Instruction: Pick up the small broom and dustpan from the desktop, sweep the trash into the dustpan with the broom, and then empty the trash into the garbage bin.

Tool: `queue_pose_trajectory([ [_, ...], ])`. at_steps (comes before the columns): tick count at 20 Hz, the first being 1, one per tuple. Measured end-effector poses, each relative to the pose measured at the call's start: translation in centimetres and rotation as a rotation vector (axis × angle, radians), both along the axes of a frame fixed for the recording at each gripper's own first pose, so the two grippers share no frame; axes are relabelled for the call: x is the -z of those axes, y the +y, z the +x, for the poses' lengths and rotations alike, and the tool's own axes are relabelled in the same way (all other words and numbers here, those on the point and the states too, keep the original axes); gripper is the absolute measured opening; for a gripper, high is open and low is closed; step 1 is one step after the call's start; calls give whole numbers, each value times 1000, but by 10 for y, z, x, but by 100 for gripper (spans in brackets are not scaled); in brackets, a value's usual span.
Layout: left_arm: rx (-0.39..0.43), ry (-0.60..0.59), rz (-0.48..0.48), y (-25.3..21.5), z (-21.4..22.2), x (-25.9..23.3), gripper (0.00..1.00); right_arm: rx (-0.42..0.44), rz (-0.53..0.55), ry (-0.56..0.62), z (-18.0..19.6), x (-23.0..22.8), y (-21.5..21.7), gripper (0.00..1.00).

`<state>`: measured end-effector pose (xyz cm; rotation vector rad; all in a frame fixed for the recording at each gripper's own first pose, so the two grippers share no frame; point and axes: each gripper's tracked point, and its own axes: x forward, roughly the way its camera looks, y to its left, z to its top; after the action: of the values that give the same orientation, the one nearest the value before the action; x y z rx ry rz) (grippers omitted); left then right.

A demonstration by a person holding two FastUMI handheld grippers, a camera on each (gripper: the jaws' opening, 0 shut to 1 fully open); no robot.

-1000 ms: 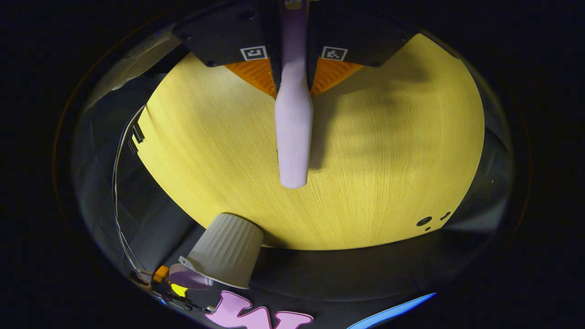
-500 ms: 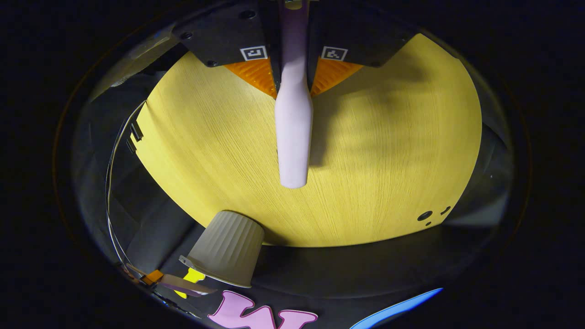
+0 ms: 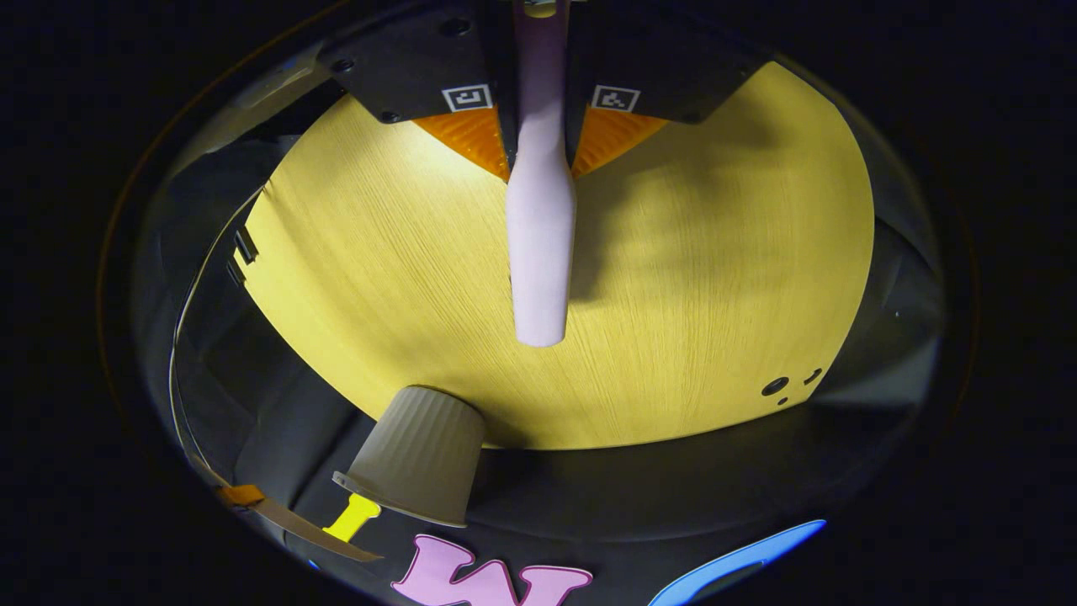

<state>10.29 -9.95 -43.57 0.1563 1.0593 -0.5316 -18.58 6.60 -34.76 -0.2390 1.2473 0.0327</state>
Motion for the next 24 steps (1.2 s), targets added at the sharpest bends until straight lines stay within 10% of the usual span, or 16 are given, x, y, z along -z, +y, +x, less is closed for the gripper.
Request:
queue_pose_trajectory([
  [12, -39, -12, 45, 17, 0, -8, 27, 75, 254, 195, -136, 149, 149, 34],
  [24, -64, 8, 103, 23, 1, 9, 25, 226, 293, 293, -180, 221, 189, 35],
])
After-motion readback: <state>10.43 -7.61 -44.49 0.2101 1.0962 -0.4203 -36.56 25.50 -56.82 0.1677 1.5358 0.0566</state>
